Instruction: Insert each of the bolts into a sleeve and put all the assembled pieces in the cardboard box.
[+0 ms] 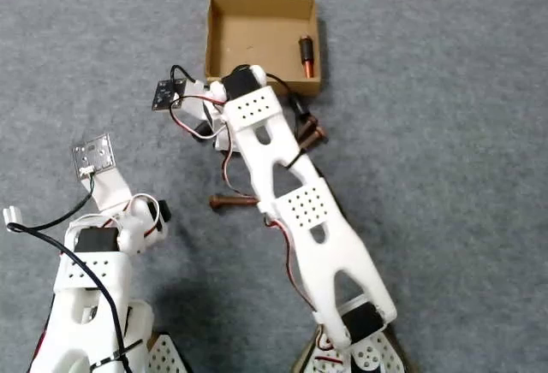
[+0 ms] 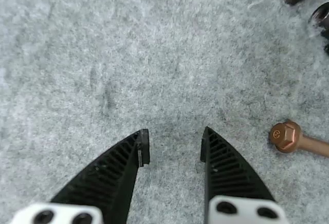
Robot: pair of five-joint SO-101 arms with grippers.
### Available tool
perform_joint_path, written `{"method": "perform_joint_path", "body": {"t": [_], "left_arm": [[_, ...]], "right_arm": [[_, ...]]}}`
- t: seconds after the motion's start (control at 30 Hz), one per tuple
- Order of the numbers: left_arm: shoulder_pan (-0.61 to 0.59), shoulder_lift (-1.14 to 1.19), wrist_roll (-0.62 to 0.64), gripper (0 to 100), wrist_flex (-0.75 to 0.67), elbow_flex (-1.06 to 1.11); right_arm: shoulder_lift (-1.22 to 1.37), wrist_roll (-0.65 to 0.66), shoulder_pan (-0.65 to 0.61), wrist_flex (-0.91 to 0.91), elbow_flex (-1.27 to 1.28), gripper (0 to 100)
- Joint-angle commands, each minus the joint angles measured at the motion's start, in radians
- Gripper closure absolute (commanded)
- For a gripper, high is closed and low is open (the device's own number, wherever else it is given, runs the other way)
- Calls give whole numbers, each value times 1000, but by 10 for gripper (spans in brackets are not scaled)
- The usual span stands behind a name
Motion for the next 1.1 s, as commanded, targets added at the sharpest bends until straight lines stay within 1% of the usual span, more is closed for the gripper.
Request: {"method": "perform_joint_path", "body": {"t": [0.0, 0.1, 0.17, 0.3, 0.37, 0.43, 0.47, 0.57, 0.6, 0.67, 0.77, 0.83, 0.9, 0.97, 1.03, 1.07], "left_arm": [[15, -5, 3, 825, -17, -11], [15, -5, 3, 825, -17, -11], [12, -5, 3, 824, -14, -14], [8, 2, 12, 824, 29, -49], [0, 4, 28, 824, 31, -54], [-2, 1, 64, 824, 58, -80], [3, -4, 75, 825, 103, -118], [5, 5, 78, 824, 322, -336], [8, 12, 77, 824, 359, -396], [49, 31, 75, 824, 385, -483], [167, 102, 75, 823, 384, -566], [262, 176, 84, 816, 388, -617], [328, 263, 120, 812, 385, -671], [361, 361, 184, 813, 381, -732], [364, 466, 241, 815, 370, -804], [362, 519, 259, 815, 350, -841]], "right_arm": [[-107, 5, 30, 55, -35, 998], [-206, 0, 54, 66, -35, 998], [-300, -28, 71, 66, -27, 998], [-484, -115, 125, 68, -15, 998], [-575, -158, 154, 69, 47, 998], [-691, -190, 185, 69, 159, 998], [-756, -198, 199, 69, 236, 998], [-966, -199, 236, 68, 512, 998], [-1029, -198, 249, 66, 601, 998], [-1145, -198, 280, 37, 773, 998], [-1296, -198, 348, -80, 1018, 998], [-1382, -199, 403, -196, 1159, 998], [-1458, -201, 456, -315, 1279, 998], [-1523, -201, 507, -427, 1379, 998], [-1572, -203, 545, -546, 1474, 998], [-1586, -227, 559, -626, 1535, 998]]}}
